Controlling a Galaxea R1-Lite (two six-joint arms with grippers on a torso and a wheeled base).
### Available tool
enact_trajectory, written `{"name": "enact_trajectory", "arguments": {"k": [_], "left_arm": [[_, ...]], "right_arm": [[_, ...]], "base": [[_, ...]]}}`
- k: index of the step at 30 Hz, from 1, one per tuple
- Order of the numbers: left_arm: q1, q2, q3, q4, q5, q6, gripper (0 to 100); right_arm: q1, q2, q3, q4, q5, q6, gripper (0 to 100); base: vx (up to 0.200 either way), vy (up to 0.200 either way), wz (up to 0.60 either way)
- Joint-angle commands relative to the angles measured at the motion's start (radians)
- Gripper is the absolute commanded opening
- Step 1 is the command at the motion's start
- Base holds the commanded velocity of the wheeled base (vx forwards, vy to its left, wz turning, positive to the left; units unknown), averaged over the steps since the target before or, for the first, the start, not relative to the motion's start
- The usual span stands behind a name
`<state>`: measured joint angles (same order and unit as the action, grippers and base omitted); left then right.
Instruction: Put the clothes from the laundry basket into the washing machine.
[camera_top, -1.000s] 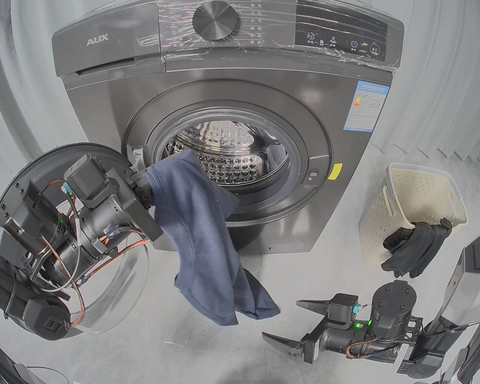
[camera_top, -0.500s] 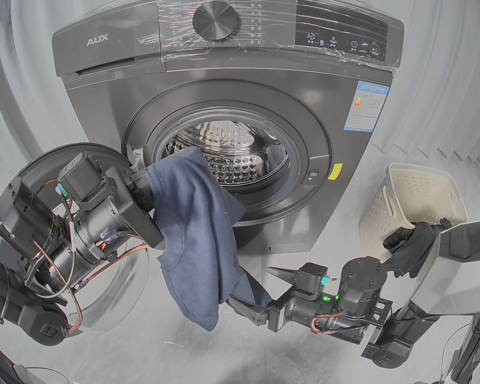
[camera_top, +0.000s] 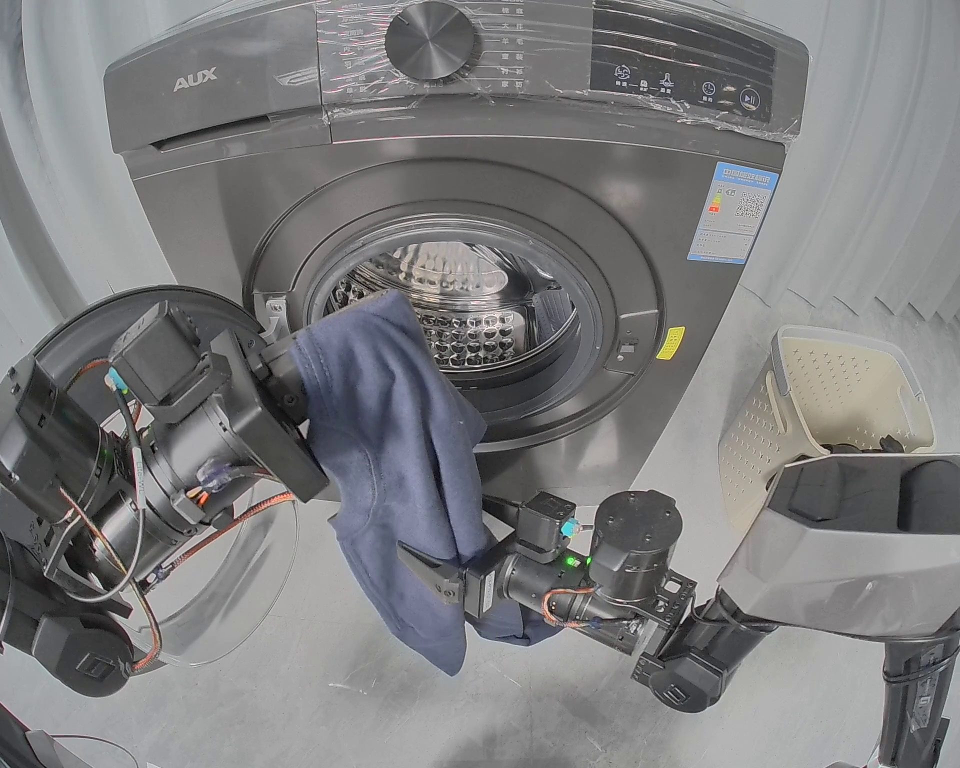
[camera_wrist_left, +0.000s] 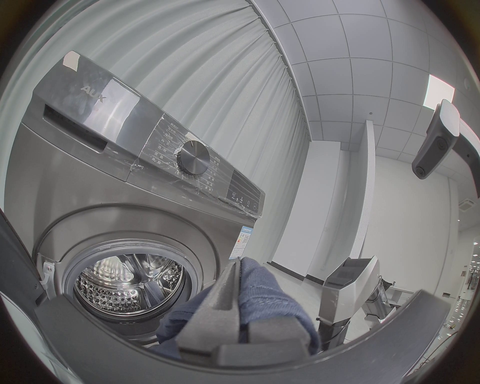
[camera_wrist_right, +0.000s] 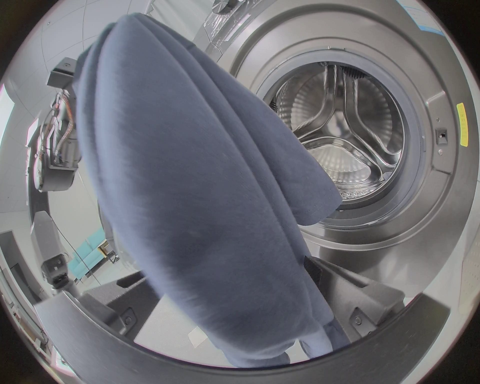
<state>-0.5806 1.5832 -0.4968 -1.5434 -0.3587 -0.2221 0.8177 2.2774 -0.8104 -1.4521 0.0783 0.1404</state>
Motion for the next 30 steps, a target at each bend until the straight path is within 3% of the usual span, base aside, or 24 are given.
{"name": "enact_trajectory", "arguments": {"k": [1,12,13,20,30], "left_arm": [[-0.004,-0.015,0.000,0.000,0.000,0.000,0],[-0.002,-0.020,-0.002,0.002,0.000,0.000,0],[-0.002,-0.020,-0.002,0.002,0.000,0.000,0],[0.022,0.006,0.014,0.003,0.000,0.000,0],[0.122,0.164,0.089,-0.006,-0.009,0.003,0]], "right_arm": [[-0.032,0.083,-0.075,0.004,0.000,-0.007,100],[-0.040,0.126,-0.131,0.004,-0.015,-0.002,100],[-0.041,0.125,-0.130,0.004,-0.020,-0.002,0],[-0.072,0.028,-0.085,0.004,-0.060,0.008,0],[-0.143,-0.200,0.002,0.029,-0.111,0.025,0]], "base": [[0.000,0.000,0.00],[0.000,0.000,0.00],[0.000,0.000,0.00],[0.000,0.000,0.00],[0.000,0.000,0.00]]}}
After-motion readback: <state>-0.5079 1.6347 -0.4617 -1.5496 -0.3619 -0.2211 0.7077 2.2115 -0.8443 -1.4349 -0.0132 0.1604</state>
